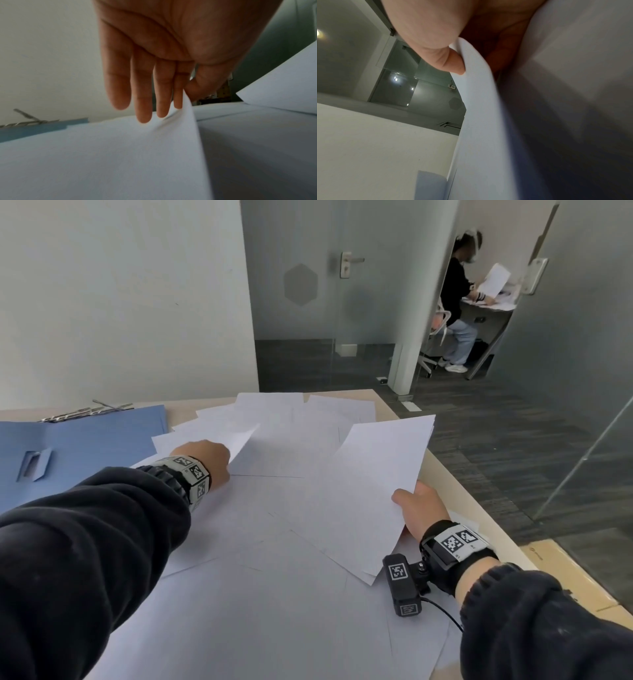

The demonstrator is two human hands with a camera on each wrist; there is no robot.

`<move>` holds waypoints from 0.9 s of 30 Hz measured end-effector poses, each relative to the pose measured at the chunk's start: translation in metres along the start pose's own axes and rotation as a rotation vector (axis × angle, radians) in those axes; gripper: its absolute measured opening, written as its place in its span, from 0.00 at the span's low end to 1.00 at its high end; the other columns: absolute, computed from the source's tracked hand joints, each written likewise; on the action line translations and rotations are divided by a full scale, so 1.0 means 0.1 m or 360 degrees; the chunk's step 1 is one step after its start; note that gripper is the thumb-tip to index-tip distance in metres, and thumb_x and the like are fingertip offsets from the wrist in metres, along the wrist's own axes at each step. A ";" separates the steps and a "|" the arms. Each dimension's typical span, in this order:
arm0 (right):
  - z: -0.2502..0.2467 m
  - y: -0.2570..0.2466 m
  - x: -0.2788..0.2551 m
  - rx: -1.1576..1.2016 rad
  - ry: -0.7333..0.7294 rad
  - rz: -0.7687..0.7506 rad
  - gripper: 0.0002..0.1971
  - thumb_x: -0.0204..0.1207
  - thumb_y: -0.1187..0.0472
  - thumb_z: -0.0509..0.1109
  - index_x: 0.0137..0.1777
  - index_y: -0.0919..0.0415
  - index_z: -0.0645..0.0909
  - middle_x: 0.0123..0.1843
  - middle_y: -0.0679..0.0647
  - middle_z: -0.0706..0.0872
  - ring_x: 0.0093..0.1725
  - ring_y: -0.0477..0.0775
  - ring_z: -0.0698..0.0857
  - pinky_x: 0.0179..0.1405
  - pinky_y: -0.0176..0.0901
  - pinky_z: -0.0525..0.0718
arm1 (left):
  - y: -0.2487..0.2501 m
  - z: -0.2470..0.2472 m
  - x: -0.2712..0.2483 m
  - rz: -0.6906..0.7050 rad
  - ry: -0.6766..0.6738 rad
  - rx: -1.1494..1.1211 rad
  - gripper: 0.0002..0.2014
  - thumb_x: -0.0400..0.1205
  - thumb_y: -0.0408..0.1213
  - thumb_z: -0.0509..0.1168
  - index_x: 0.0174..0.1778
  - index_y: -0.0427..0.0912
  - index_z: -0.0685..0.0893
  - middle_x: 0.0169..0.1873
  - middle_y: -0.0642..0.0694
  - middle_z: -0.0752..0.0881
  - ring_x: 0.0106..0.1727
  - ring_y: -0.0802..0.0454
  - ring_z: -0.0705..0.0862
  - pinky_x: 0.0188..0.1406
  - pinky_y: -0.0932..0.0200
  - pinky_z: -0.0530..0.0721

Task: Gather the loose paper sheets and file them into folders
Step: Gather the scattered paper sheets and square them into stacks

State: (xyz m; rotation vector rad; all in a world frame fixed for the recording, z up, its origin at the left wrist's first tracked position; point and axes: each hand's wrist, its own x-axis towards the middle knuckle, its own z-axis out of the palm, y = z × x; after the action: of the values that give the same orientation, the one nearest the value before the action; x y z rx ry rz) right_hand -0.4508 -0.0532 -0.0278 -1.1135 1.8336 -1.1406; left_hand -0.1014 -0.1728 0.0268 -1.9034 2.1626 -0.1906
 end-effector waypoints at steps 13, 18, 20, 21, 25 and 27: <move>0.02 0.00 0.04 -0.0050 -0.0070 0.0063 0.09 0.76 0.66 0.62 0.49 0.64 0.84 0.44 0.59 0.90 0.43 0.59 0.85 0.42 0.46 0.78 | 0.79 -0.21 0.29 0.0286 0.0183 0.0074 0.11 0.83 0.39 0.53 0.43 0.49 0.82 0.38 0.50 0.82 0.42 0.45 0.83 0.38 0.57 0.75; 0.01 0.02 0.05 -0.0032 -0.0070 0.0070 0.09 0.77 0.66 0.61 0.50 0.64 0.84 0.41 0.54 0.89 0.41 0.55 0.84 0.40 0.44 0.77 | 0.83 -0.14 0.41 0.0428 -0.0026 0.0090 0.12 0.81 0.54 0.60 0.51 0.54 0.85 0.50 0.53 0.85 0.51 0.47 0.84 0.49 0.54 0.84; 0.01 0.02 0.05 -0.0023 -0.0075 0.0066 0.09 0.77 0.66 0.62 0.49 0.63 0.84 0.42 0.56 0.90 0.41 0.55 0.84 0.41 0.44 0.78 | 0.74 -0.10 0.48 0.0456 -0.0080 0.0041 0.18 0.77 0.59 0.65 0.60 0.57 0.81 0.58 0.54 0.83 0.57 0.47 0.83 0.55 0.51 0.83; 0.01 0.03 0.06 -0.0018 -0.0074 0.0064 0.09 0.77 0.66 0.62 0.49 0.62 0.84 0.44 0.57 0.91 0.42 0.55 0.85 0.42 0.45 0.78 | 0.69 -0.08 0.51 0.0452 -0.0132 0.0026 0.23 0.75 0.60 0.67 0.65 0.59 0.78 0.61 0.54 0.81 0.59 0.47 0.83 0.57 0.51 0.82; 0.02 0.06 0.07 -0.0014 -0.0084 0.0063 0.10 0.76 0.65 0.62 0.50 0.61 0.85 0.49 0.60 0.92 0.44 0.56 0.86 0.44 0.46 0.80 | 0.49 -0.07 0.59 0.0424 -0.0347 0.0078 0.40 0.72 0.57 0.72 0.80 0.60 0.64 0.70 0.51 0.78 0.67 0.46 0.80 0.64 0.51 0.78; 0.02 0.06 0.07 -0.0021 -0.0084 0.0063 0.10 0.76 0.65 0.62 0.51 0.64 0.84 0.49 0.61 0.91 0.43 0.56 0.85 0.43 0.46 0.79 | 0.45 -0.07 0.61 0.0416 -0.0390 0.0123 0.42 0.73 0.54 0.72 0.82 0.60 0.61 0.69 0.50 0.79 0.66 0.46 0.81 0.63 0.52 0.79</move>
State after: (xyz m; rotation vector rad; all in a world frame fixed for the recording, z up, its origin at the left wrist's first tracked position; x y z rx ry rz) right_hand -0.4541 -0.0591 -0.0349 -1.1000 1.8167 -1.0683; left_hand -0.1526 -0.2273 0.0152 -1.4968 2.1730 0.0087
